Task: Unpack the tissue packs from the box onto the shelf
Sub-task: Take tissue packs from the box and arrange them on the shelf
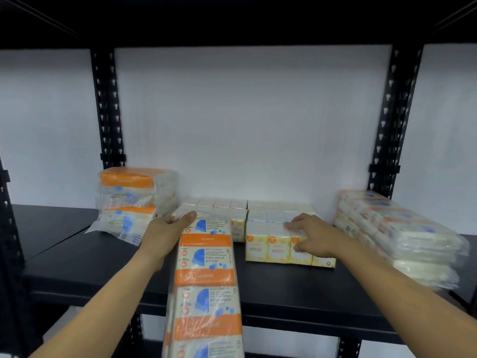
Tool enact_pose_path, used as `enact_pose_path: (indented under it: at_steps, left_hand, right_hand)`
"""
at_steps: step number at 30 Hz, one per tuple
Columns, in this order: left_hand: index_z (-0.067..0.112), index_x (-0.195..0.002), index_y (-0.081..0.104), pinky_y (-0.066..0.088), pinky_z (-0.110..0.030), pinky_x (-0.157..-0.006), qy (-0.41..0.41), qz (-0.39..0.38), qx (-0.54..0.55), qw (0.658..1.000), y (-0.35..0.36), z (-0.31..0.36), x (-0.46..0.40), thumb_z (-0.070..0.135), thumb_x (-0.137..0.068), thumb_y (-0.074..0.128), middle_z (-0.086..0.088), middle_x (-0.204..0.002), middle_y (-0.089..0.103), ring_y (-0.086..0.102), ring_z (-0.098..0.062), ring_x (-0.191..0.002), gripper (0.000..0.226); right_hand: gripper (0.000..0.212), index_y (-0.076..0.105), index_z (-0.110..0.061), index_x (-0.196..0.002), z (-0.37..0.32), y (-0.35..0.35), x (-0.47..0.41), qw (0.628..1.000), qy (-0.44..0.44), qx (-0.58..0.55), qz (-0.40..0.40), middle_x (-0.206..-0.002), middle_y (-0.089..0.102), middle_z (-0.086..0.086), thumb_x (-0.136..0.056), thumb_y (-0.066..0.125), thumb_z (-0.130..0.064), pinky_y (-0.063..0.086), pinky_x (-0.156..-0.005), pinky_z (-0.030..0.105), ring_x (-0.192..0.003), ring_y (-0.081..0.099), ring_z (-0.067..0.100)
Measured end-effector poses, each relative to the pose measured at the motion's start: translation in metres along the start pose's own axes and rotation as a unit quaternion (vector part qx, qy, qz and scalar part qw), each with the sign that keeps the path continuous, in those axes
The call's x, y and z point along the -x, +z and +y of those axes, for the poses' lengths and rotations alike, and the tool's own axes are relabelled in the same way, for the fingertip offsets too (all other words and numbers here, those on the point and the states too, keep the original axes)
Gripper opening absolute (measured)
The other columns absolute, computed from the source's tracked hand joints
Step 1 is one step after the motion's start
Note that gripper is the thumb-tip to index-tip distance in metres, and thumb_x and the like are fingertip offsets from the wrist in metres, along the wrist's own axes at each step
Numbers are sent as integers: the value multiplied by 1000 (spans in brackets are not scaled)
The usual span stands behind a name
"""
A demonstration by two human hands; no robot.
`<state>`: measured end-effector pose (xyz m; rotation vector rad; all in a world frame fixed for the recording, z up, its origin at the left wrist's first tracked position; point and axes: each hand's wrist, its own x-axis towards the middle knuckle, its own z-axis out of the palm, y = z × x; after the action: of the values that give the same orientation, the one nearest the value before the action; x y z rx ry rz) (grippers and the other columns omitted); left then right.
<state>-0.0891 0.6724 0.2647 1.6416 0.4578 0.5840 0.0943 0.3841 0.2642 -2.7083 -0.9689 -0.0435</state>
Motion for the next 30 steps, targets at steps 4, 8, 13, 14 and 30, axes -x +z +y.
enact_pose_path:
  at_steps: [4,8,13,14,30]
  left_hand:
    - [1,-95,69,54,-32,-67,-2,2,1,1000,1,0,-1,33,-88,72,-9,-77,78,74,-19,-65,33]
    - [2,-98,70,54,-31,-68,3,-2,-4,1000,2,4,1,36,-88,72,-6,-77,78,75,-20,-69,35]
    - [6,-96,70,53,-24,-65,51,-12,-15,999,9,20,11,39,-87,72,0,-78,79,76,-13,-69,34]
    - [7,-96,70,52,-22,-64,64,-12,-22,998,12,25,14,40,-87,72,1,-77,79,75,-11,-69,34]
    - [7,-98,69,59,-35,-71,184,-111,-41,976,58,73,62,40,-86,73,-6,-84,78,76,-23,-77,35]
  right_hand:
    - [70,40,-35,-149,-1,2,0,1000,4,7,5,-152,35,-8,-86,69,-27,39,-107,32,-137,37,15]
    - [77,31,-36,-152,-9,2,7,999,9,32,10,-156,32,-5,-84,66,-29,38,-109,36,-142,32,17]
    - [72,36,-35,-150,-49,-16,24,993,-50,-101,46,-154,37,-5,-87,67,-48,32,-109,29,-141,36,15]
    - [69,38,-36,-148,-60,-20,28,989,-64,-123,49,-152,41,-6,-87,66,-50,35,-104,27,-137,40,13]
    - [72,49,-37,-130,-98,-65,75,966,-73,-249,-10,-116,67,-13,-68,84,-51,62,-79,39,-100,69,11]
